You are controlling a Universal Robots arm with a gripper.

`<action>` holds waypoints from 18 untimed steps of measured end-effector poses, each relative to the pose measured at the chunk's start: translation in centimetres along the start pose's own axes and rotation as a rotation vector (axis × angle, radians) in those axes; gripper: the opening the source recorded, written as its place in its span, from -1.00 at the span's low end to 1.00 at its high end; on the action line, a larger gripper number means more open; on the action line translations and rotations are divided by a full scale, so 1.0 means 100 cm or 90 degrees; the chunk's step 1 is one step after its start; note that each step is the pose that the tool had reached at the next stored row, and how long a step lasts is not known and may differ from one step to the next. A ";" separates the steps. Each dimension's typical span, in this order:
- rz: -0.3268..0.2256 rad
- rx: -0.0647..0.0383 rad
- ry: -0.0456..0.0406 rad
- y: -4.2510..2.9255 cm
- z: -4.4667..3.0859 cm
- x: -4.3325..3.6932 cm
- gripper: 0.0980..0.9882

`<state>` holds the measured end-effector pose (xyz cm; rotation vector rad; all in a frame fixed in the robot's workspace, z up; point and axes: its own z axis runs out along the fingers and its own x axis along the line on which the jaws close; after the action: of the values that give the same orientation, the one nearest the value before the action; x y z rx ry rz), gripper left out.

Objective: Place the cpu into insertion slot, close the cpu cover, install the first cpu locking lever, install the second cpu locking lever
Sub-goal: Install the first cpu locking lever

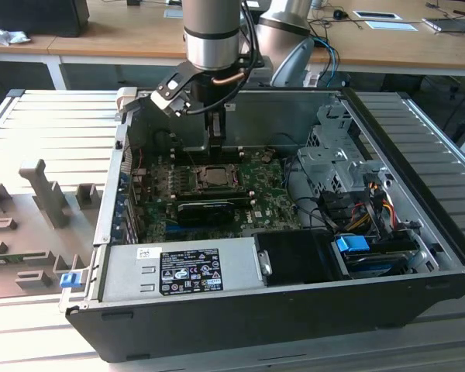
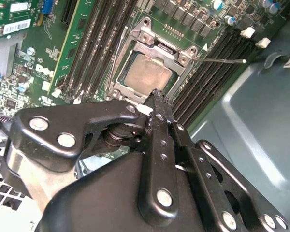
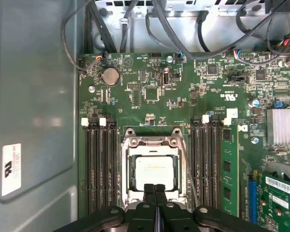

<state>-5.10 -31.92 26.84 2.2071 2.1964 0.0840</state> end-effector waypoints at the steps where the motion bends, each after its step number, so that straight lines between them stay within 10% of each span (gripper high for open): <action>1: 0.000 0.000 0.0000 0.0001 -0.0009 0.0000 -0.98; 7: -0.003 0.000 0.0002 0.0002 -0.0035 0.0001 -0.98; 18: -0.198 0.004 0.0112 0.0002 -0.0023 0.0000 -0.98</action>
<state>-5.10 -31.92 27.07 1.8458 2.5186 0.0891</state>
